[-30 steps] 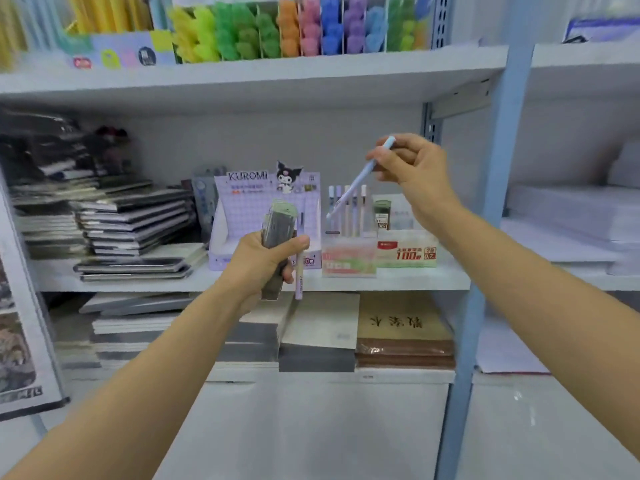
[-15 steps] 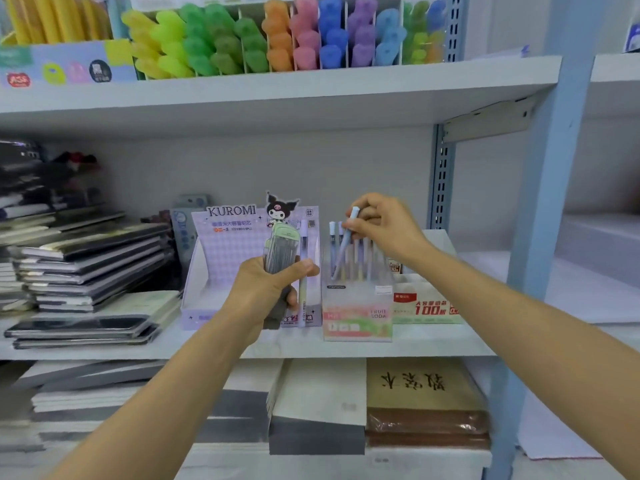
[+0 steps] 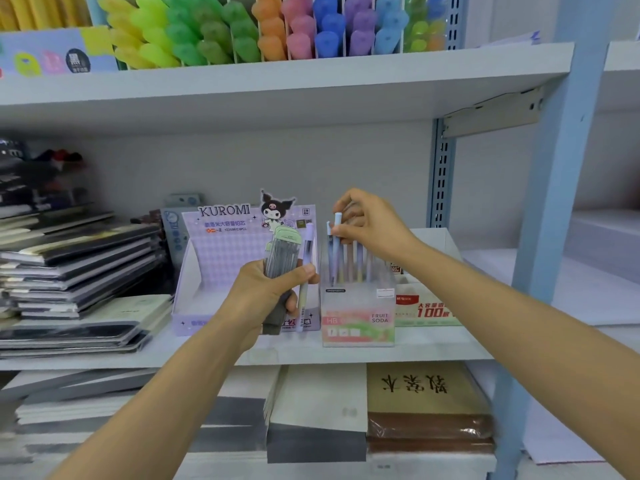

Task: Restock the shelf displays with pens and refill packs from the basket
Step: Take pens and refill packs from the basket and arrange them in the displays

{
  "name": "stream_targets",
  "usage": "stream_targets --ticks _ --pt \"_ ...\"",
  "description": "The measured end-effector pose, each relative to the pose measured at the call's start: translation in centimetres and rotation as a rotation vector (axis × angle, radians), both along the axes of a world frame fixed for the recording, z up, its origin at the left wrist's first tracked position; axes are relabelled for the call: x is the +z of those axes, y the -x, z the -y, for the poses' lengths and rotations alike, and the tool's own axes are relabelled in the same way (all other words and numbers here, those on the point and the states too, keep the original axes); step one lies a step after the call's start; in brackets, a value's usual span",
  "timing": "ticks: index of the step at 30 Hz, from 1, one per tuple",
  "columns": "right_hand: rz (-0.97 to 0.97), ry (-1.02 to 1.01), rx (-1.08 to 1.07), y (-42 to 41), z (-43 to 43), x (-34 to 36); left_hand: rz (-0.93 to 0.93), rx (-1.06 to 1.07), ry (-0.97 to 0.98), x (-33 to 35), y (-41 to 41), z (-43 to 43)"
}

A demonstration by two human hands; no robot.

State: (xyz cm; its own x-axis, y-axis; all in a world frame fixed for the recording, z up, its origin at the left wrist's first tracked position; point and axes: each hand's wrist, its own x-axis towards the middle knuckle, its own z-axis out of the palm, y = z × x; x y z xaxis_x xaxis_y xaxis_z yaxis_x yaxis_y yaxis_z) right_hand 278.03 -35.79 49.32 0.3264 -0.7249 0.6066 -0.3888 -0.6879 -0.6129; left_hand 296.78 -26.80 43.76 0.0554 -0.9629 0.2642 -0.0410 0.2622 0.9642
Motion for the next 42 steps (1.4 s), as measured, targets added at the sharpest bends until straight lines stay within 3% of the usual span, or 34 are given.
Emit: stream_targets --ticks 7,12,14,17,20,26,29,34,37,42 --pt "-0.217 0.107 -0.264 -0.9 0.8 -0.2 -0.015 0.041 0.009 0.4 0.1 -0.9" --pt "-0.315 0.134 -0.308 -0.8 0.0 0.7 -0.027 0.042 -0.019 0.4 0.4 -1.5" --pt "-0.127 0.101 -0.188 -0.2 -1.2 1.0 -0.056 0.017 -0.019 0.6 0.5 -1.7" --pt "0.140 -0.145 0.200 0.7 -3.3 1.3 -0.081 -0.013 0.000 0.9 0.9 -1.8" --pt "0.058 -0.244 0.357 0.5 -4.7 0.7 -0.075 -0.019 0.010 1.1 1.5 -1.8" --pt "0.263 -0.365 0.404 1.1 -5.2 1.1 -0.086 -0.014 0.060 1.2 2.1 -2.2" --pt "0.270 -0.404 0.473 1.5 -5.4 1.3 -0.079 -0.017 0.059 1.4 2.3 -2.3" --pt "0.374 -0.314 0.326 2.5 -5.1 2.5 -0.088 -0.012 0.006 1.6 2.3 -2.5" --pt "0.450 -0.191 0.163 3.7 -4.0 3.8 -0.218 0.000 -0.043 1.8 1.9 -2.2" --pt "0.333 -0.105 -0.034 3.7 -2.3 3.5 -0.309 -0.051 -0.096 1.9 1.5 -2.2"
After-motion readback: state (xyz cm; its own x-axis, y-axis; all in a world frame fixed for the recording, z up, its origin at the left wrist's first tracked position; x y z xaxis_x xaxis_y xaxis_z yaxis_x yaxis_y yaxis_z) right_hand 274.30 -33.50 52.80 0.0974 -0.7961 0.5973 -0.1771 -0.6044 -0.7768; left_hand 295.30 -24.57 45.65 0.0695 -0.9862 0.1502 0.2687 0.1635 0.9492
